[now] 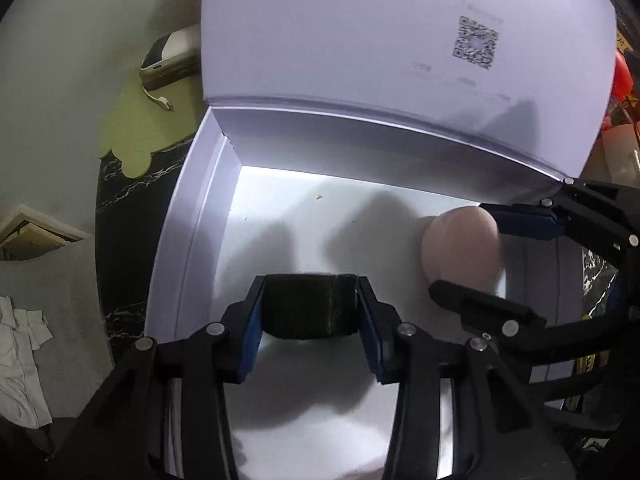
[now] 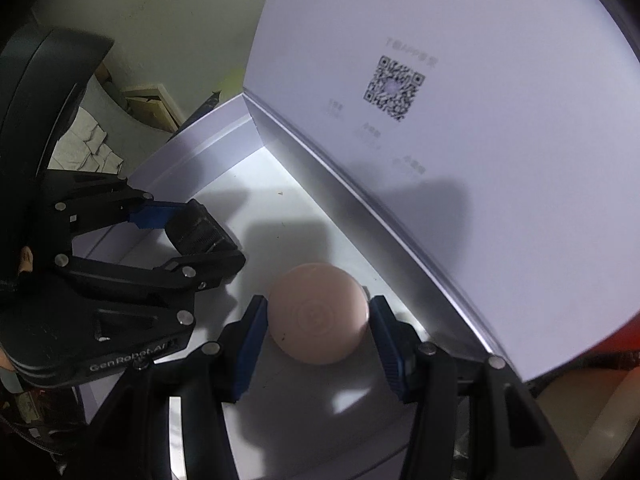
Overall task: Organize objects
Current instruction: 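Lower both items into the lavender box and open both tools, then withdraw both open tools from the box back over the table, then grasp the white round compact with the right tool while the left tool grasps a black claw clip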
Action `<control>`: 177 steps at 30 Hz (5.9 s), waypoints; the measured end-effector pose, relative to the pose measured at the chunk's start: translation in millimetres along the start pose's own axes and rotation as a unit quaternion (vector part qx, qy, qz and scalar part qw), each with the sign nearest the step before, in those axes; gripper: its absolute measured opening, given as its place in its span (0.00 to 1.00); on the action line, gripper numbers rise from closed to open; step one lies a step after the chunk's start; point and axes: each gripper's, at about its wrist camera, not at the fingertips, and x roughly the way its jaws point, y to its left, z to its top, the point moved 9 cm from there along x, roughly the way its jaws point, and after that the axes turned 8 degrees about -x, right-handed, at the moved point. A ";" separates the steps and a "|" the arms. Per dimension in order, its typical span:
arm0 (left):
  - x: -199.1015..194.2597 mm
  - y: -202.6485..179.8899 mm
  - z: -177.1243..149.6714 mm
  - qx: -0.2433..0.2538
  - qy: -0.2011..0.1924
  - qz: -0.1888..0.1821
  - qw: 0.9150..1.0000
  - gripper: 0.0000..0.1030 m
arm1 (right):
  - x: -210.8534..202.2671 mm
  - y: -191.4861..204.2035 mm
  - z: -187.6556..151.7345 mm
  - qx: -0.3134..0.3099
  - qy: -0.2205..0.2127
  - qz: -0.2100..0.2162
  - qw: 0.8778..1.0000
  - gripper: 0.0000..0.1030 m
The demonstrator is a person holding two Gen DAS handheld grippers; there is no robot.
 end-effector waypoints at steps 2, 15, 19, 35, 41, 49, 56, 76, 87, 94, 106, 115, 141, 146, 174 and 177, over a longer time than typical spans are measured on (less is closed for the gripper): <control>0.7 0.4 1.2 0.004 -0.006 0.000 1.000 0.39 | 0.3 0.6 0.1 -0.002 -0.003 -0.001 1.000 0.52; 3.9 4.2 -2.9 0.009 -0.016 -0.005 1.000 0.40 | 3.7 5.2 -3.0 -0.009 0.010 -0.005 1.000 0.52; 4.2 7.3 -8.6 -0.001 0.002 -0.009 1.000 0.43 | 0.5 7.8 -4.7 -0.009 0.011 -0.006 1.000 0.54; -44.1 16.7 -35.5 -0.024 -0.019 -0.013 0.999 0.63 | -45.8 24.0 -11.5 0.014 -0.004 -0.016 1.000 0.63; -81.4 -4.6 -27.4 -0.020 -0.045 -0.010 0.999 0.64 | -73.5 18.2 -1.3 0.013 -0.017 -0.038 0.999 0.63; -144.9 -15.4 -34.3 -0.009 -0.090 -0.004 0.996 0.64 | -147.0 9.6 -14.9 0.009 -0.046 -0.068 0.997 0.64; -189.9 -23.2 -47.7 -0.011 -0.111 -0.009 0.994 0.65 | -182.8 23.5 -18.5 0.006 -0.065 -0.087 0.994 0.65; -279.6 -15.8 -99.3 -0.021 -0.167 0.012 0.986 0.73 | -260.3 77.2 -53.4 -0.020 -0.101 -0.102 0.989 0.67; -305.1 -27.6 -136.7 -0.008 -0.179 0.010 0.984 0.79 | -286.1 102.7 -89.9 -0.012 -0.110 -0.109 0.988 0.70; -315.6 -48.5 -159.5 0.022 -0.187 0.004 0.982 0.83 | -297.7 110.6 -121.9 0.012 -0.115 -0.117 0.986 0.70; -301.3 -115.5 -186.3 0.051 -0.153 -0.037 0.986 0.84 | -311.5 90.1 -201.5 0.068 -0.094 -0.128 0.985 0.70; -278.5 -186.5 -191.4 0.082 -0.128 -0.062 0.986 0.84 | -317.6 46.9 -253.7 0.107 -0.078 -0.131 0.982 0.70; -156.8 -280.4 -228.0 0.088 -0.030 -0.045 0.995 0.84 | -231.7 -38.0 -352.7 0.143 0.001 -0.077 0.987 0.70; -130.5 -280.6 -237.6 0.078 -0.009 -0.039 0.996 0.84 | -206.5 -44.9 -360.2 0.137 0.014 -0.058 0.989 0.70; -65.4 -284.4 -246.5 0.033 -0.003 -0.019 0.999 0.70 | -144.6 -60.7 -326.7 0.118 0.006 0.004 0.993 0.70; -66.0 -284.3 -246.8 0.040 -0.007 -0.013 0.999 0.68 | -138.4 -60.2 -326.6 0.125 0.015 0.011 0.992 0.70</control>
